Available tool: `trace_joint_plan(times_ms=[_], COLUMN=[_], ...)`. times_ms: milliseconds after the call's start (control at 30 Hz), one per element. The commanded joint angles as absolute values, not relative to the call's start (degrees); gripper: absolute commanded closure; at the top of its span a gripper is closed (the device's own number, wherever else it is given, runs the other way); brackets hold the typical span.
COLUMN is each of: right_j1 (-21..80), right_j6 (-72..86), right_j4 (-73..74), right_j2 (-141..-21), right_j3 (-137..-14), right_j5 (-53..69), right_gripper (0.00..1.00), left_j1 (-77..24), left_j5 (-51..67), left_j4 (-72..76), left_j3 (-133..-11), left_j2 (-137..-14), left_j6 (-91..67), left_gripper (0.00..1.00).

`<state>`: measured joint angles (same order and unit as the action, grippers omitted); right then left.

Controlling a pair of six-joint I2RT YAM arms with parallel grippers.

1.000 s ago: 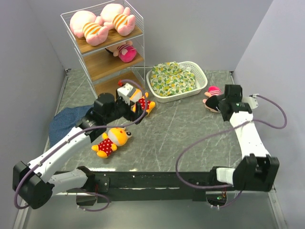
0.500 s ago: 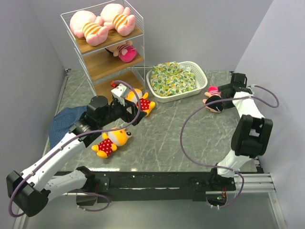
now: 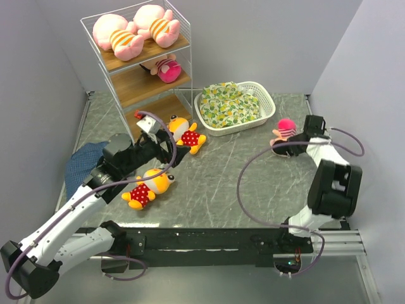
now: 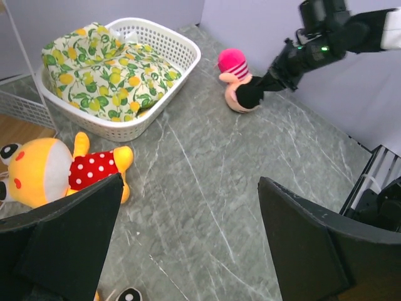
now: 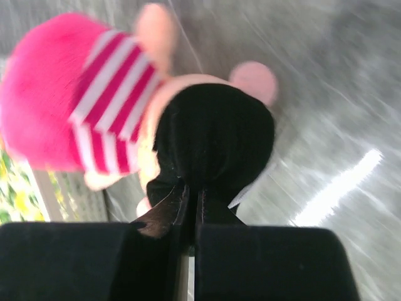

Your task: Place and organize the stuffed toys onto the shelf

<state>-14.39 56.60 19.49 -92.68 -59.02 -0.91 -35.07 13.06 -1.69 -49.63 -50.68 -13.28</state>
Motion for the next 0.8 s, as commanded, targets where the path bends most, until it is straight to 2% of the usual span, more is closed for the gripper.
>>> trace_joint_plan(times_ms=[0,233,400,533,600,767], right_j1=[-13.2,-6.3,3.5,10.2,13.7,16.3], right_j6=[49.8,36.7,38.8,41.7,41.3,41.7], right_j4=[17.1,6.5,-8.1,-20.8,-23.0,-27.3], right_j2=[-79.2,-58.6,-45.5,-41.0,-39.4,-36.3], right_j3=[-50.0,-37.5,-28.5,-25.1,-24.5,-23.2], right_j5=[-1.1,17.0,35.5,41.6,42.5,44.3], right_gripper=[1.00,1.00,1.00,1.00,1.00,1.00], left_j1=[-35.2,-35.2,-35.1,-35.2,-35.1,-35.2], left_j5=[14.1,15.8,20.0,23.5,29.0,36.3], left_j4=[-2.2,-1.8,-7.1,-6.1,1.2,9.8], left_j3=[-52.0,-54.9,-61.2,-62.1,-59.3,-55.0], left_j2=[-51.9,-53.1,-54.9,-55.1,-55.1,-57.3], left_j6=[-14.8,-24.4,-33.5,-40.5,-46.8,-56.9], left_gripper=[0.08,0.15,0.15,0.18,0.20,0.34])
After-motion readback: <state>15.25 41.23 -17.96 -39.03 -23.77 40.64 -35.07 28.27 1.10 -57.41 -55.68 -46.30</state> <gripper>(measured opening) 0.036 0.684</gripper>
